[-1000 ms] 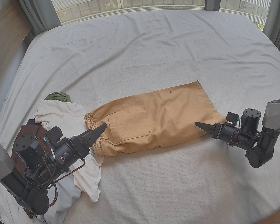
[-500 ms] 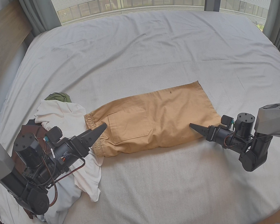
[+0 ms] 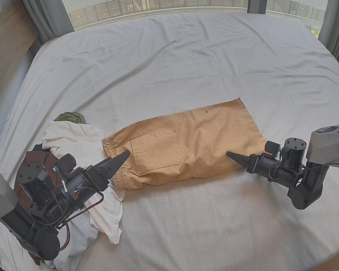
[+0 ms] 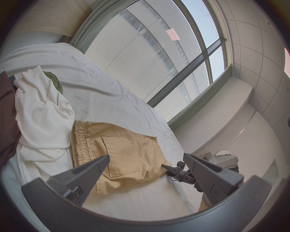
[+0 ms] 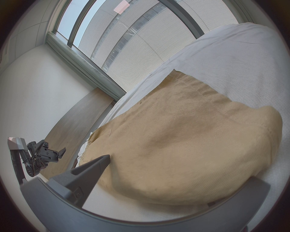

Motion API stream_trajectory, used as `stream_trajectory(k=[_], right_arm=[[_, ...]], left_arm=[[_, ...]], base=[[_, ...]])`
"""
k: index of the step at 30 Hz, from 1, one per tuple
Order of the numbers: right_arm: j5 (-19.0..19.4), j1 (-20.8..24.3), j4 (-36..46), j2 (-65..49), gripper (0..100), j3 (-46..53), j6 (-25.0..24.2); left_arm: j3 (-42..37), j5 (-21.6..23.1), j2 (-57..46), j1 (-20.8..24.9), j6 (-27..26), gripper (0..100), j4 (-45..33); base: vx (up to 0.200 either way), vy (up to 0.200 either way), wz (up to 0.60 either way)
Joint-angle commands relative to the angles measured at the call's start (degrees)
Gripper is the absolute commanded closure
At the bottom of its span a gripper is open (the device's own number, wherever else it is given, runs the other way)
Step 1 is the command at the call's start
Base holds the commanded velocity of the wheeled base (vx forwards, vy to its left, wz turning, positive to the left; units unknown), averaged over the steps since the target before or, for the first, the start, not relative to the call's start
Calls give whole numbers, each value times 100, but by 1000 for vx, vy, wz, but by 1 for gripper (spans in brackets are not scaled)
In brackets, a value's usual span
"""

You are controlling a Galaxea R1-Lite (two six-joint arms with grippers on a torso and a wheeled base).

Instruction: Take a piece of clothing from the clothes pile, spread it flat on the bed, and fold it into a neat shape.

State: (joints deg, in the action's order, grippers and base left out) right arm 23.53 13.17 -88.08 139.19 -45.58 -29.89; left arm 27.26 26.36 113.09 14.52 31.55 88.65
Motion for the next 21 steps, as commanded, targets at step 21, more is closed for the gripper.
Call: stream_trajectory(k=[21], right_arm=[[-156, 28, -17, -182, 100, -3, 10]], left_arm=[[-10, 1, 2, -10, 0, 0, 3]], base=[[0, 0, 0]])
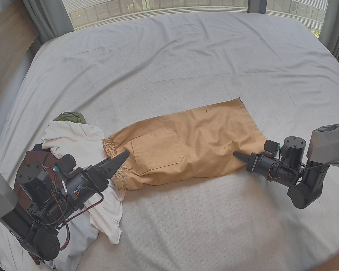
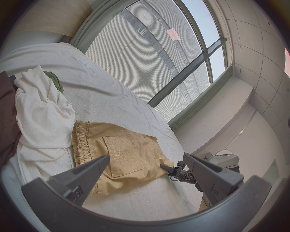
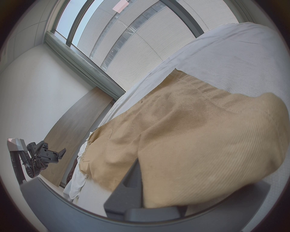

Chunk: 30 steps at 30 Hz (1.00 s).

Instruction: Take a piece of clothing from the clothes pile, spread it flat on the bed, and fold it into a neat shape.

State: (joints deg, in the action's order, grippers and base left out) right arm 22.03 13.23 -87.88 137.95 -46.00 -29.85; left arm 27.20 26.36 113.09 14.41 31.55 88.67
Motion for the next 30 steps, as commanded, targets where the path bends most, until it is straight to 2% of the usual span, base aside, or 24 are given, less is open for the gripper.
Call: stream_trajectory(k=[1, 20, 23, 30], right_arm=[[-6, 31, -36, -66, 100, 56, 15], [-32, -57, -27, -1121, 100, 1479, 525], [-32, -101, -27, -1244, 100, 1787, 700], [-32, -330, -36, -1341, 100, 2622, 1509]], left_arm=[[-4, 1, 2, 0, 0, 0, 1], [14, -8, -6, -8, 27, 0, 1], [14, -8, -15, -8, 27, 0, 1], [5, -8, 2, 9, 27, 0, 1]], base=[[0, 0, 0], [0, 0, 0], [0, 0, 0], [0, 0, 0]])
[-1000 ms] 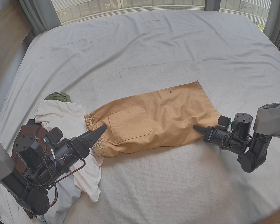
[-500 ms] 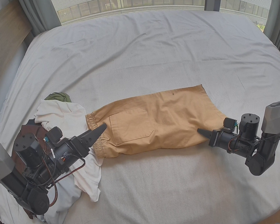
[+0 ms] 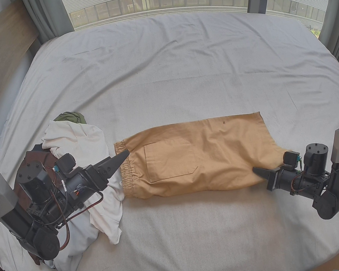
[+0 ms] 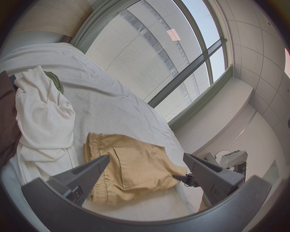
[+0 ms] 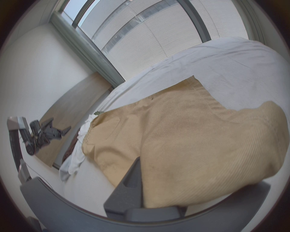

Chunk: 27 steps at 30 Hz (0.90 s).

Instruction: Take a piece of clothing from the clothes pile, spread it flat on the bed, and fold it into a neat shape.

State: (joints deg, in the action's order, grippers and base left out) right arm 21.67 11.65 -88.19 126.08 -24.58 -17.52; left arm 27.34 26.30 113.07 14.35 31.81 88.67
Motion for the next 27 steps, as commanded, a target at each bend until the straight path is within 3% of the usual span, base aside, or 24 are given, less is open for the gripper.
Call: stream_trajectory(k=[1, 23, 24, 27], right_arm=[[3, -190, -6, -180, 100, 550, 302], [56, -269, 3, -356, 100, 1236, 636], [74, -251, 12, -356, 0, 1315, 644], [214, -67, 12, -382, 0, 1623, 671]], left_arm=[[-10, -2, 5, 24, 1, 0, 1], [-54, -2, 708, 156, -43, 0, 1], [-45, -2, 708, 147, -43, 0, 1], [-27, -2, 708, 121, -43, 0, 10]], base=[[0, 0, 0], [0, 0, 0], [0, 0, 0], [0, 0, 0]])
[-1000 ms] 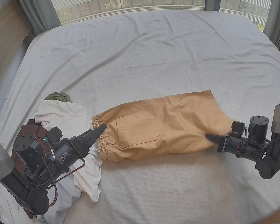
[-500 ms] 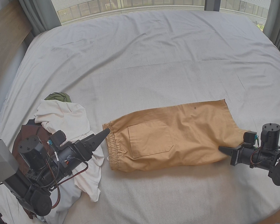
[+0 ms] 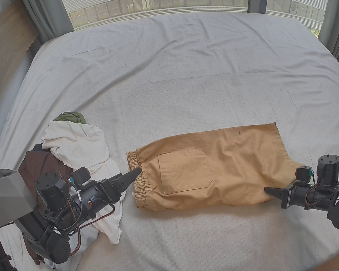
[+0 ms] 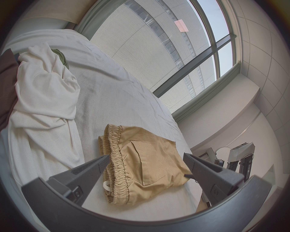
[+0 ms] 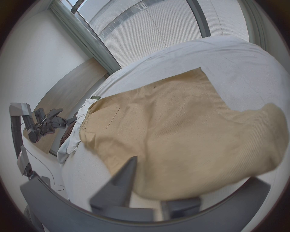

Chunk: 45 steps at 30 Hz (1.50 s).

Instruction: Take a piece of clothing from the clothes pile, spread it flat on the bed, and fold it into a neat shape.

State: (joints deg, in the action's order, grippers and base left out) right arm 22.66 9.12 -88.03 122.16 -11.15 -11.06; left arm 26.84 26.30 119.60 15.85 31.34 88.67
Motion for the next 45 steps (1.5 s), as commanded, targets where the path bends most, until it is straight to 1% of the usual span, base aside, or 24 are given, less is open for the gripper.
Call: stream_trajectory(k=[1, 5, 6, 7, 8, 10, 13, 15, 17, 18, 23, 27, 30, 37, 41, 44, 45], right_arm=[[212, 319, -4, 45, 0, 474, 42], [370, 723, -13, 176, 0, 861, 86], [397, 740, -13, 194, 0, 869, 86], [555, 828, -13, 238, 0, 905, 95], [555, 828, -13, 238, 0, 905, 95], [959, 1004, -13, 97, 0, 966, 95], [1293, 1127, -13, -122, 0, 948, 95], [1390, 1277, -13, -228, 0, 931, 95], [1390, 1312, -13, -245, 0, 922, 95], [1390, 1488, -21, -360, 0, 869, 86], [1364, 1716, -13, -571, 0, 658, 51], [1346, 1751, -21, -615, 0, 658, 51], [1346, 1725, -21, -623, 0, 632, 60], [1346, 1655, -21, -738, 0, 597, 51], [1320, 1602, -21, -746, 0, 597, 60], [1276, 1584, -21, -738, 0, 588, 60], [1276, 1584, -21, -738, 0, 588, 60]], left_arm=[[23, -2, 63, -29, 3, 0, 1], [5, -10, 116, -12, -5, 0, 1], [5, -10, 125, -12, -14, 0, 1], [14, -46, 186, -12, -23, 0, 1], [14, -46, 186, -12, -23, 0, 1], [5, -81, 274, -12, -76, 0, 1], [23, -89, 380, -3, -84, 0, 1], [58, -116, 450, -3, -67, 0, 1], [67, -133, 468, -3, -67, 0, -8], [75, -213, 599, -3, -58, 0, -8], [146, -309, 1030, 50, -76, 0, 1], [304, -555, 1179, 76, -67, 0, 1], [313, -555, 1188, 94, -32, 0, -8], [401, -573, 1513, 314, 109, 0, 1], [436, -573, 1566, 366, 311, 0, 1], [532, -617, 1540, 375, 795, 0, 1], [541, -617, 1531, 384, 847, 0, 1]], base=[[0, 0, 0], [0, 0, 0], [0, 0, 0], [0, 0, 0], [0, 0, 0], [0, 0, 0], [0, 0, 0], [0, 0, 0], [0, 0, 0], [0, 0, 0], [0, 0, 0], [0, 0, 0], [0, 0, 0], [0, 0, 0], [0, 0, 0], [0, 0, 0], [0, 0, 0]])
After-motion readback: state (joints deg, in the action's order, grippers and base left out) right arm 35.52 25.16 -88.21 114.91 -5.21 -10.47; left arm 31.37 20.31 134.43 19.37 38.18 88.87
